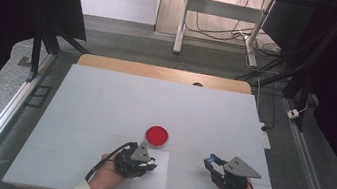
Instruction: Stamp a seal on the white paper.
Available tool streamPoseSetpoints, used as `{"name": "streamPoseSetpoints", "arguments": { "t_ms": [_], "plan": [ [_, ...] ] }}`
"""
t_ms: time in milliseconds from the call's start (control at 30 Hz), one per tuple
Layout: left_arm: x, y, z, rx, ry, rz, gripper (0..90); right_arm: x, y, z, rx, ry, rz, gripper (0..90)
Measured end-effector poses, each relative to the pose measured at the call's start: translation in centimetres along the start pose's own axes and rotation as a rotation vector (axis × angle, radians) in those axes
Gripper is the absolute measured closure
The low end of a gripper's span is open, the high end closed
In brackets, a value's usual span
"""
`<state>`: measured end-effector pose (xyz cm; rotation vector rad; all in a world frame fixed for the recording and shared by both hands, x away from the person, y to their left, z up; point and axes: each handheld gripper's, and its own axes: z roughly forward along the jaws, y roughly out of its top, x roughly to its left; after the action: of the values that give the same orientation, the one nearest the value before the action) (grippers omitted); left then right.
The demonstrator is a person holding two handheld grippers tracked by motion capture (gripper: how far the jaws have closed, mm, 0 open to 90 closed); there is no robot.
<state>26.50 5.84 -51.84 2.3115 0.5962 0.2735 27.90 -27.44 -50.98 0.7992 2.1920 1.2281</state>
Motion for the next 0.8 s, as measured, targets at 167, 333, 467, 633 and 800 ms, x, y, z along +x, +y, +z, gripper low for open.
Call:
{"name": "streamPoseSetpoints", "arguments": {
  "t_ms": [167, 333, 467, 633, 800],
  "plan": [
    [-0.22, -0.05, 0.01, -0.002, 0.012, 0.008, 75.9, -0.07, 0.03, -0.14, -0.008, -0.003, 0.004, 64.8],
    [-0.53, -0.25, 0.00, -0.014, 0.031, 0.017, 75.9, 0.01, 0.05, -0.16, -0.005, -0.005, 0.003, 64.8],
    [-0.71, -0.53, -0.01, -0.031, 0.040, 0.015, 75.9, -0.05, 0.05, -0.18, -0.009, -0.002, 0.004, 64.9],
    [-0.68, -0.56, 0.00, -0.033, 0.038, 0.016, 75.9, -0.01, 0.04, -0.11, -0.007, 0.000, 0.003, 64.9],
    [-0.80, -0.49, 0.03, -0.028, 0.046, 0.027, 75.9, 0.01, 0.04, -0.05, -0.004, -0.002, 0.001, 64.9]
  ]
}}
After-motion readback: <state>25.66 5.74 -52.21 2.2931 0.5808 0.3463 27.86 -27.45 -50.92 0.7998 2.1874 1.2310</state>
